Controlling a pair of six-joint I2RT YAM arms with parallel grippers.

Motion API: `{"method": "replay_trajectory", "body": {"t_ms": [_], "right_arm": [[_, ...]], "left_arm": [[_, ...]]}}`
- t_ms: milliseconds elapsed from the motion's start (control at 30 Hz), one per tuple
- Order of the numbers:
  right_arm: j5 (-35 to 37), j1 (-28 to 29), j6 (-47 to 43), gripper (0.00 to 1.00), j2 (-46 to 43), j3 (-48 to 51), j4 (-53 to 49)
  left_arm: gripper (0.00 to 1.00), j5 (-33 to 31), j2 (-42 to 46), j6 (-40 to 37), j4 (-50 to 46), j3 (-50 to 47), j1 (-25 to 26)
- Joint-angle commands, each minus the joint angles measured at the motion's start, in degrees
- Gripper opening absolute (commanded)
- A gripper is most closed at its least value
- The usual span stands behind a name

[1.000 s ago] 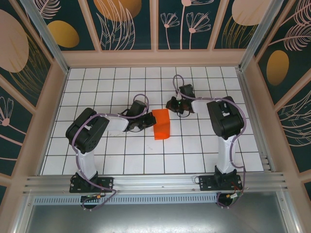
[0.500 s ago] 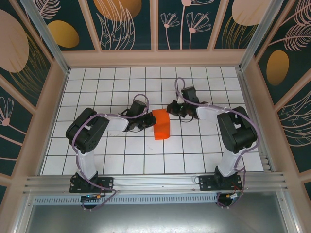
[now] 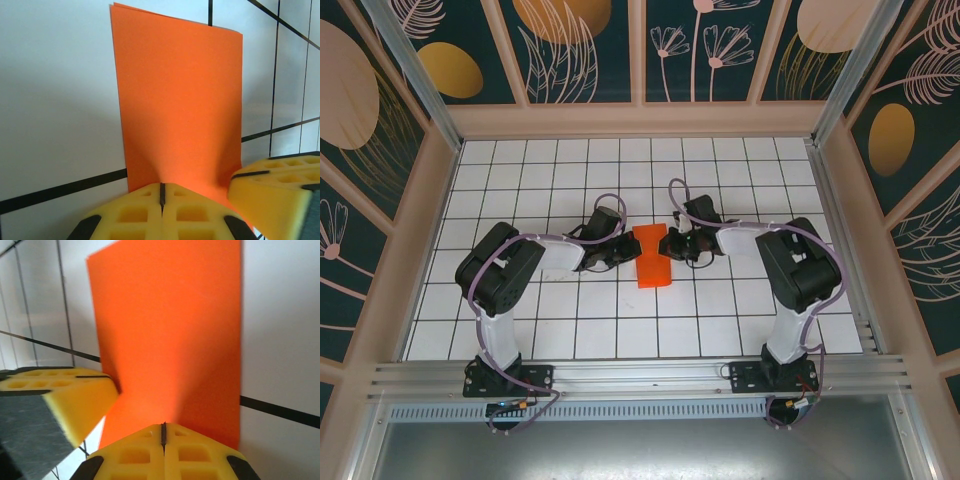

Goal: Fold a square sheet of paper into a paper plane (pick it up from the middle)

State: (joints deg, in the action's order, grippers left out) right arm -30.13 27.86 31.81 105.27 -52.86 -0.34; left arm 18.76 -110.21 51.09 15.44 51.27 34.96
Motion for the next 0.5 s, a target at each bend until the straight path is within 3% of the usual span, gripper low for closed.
{"method": "replay_trajectory", "body": {"t_ms": [0,467], "right_arm": [[-1.2,0.3,-2.4,0.0,1.9,-1.5,-3.7],[-1.1,-5.3,-6.0,0.0,-6.0,7.7,-7.1]], "left_arm": [[0.0,-7.6,-7.1,-1.3,-15.9,-5.0,0.1],[0.0,-8.2,-7.1,-0.8,-15.6,-6.2,0.1]]}}
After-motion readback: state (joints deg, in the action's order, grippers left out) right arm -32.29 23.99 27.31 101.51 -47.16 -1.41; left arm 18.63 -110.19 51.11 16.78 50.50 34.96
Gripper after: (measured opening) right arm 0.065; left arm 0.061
